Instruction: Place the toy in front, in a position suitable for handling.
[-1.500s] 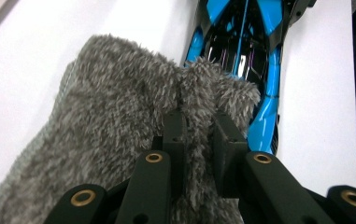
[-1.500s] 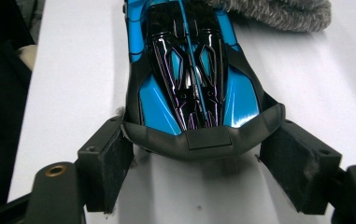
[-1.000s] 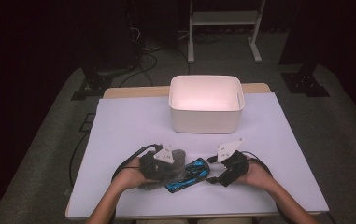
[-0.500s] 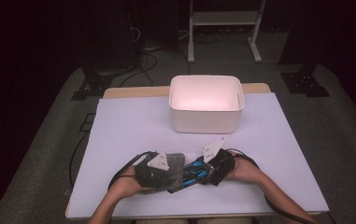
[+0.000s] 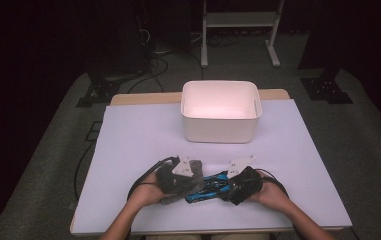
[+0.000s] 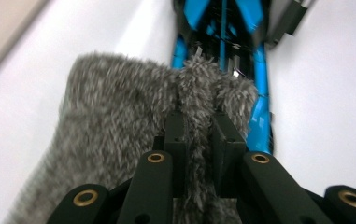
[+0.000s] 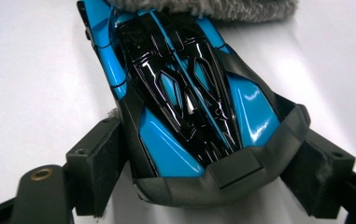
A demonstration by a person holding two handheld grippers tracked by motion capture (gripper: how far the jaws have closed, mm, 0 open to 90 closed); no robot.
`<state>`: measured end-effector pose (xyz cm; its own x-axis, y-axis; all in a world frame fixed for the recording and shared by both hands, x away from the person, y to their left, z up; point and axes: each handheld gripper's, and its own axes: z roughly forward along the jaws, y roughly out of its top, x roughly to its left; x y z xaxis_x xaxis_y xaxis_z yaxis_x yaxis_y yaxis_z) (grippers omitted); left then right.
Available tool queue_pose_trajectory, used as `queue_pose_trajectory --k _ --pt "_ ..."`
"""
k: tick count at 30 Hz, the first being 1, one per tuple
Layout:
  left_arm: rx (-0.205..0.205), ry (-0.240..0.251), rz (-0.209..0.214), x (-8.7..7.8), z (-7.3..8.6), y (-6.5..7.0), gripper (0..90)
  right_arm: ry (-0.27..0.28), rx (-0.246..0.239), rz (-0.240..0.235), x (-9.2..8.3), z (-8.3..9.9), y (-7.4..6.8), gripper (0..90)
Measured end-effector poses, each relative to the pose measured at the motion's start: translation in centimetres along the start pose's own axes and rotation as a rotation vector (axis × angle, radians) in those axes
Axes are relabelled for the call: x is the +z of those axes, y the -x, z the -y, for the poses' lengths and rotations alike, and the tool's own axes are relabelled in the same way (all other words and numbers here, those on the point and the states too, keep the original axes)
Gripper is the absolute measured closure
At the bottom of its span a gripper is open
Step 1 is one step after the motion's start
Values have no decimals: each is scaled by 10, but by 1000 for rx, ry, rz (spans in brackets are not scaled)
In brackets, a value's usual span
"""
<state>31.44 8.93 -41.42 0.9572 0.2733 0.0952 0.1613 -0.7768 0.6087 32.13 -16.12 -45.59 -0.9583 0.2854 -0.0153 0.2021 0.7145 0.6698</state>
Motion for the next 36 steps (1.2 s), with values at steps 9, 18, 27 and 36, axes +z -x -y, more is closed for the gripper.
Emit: queue_pose_trajectory --k 9,18,27,36 --pt "-16 -6 20 3 -13 -11 794 73 53 -8 -18 4 17 394" --pt "-29 11 59 -4 -4 -6 792 -18 -167 -107 -7 -28 47 227" --pt "-54 33 90 -14 10 1 788 -76 -304 -275 22 -55 56 149" --pt "-95 49 78 -19 22 -1 788 -80 -403 -299 38 -63 41 125"
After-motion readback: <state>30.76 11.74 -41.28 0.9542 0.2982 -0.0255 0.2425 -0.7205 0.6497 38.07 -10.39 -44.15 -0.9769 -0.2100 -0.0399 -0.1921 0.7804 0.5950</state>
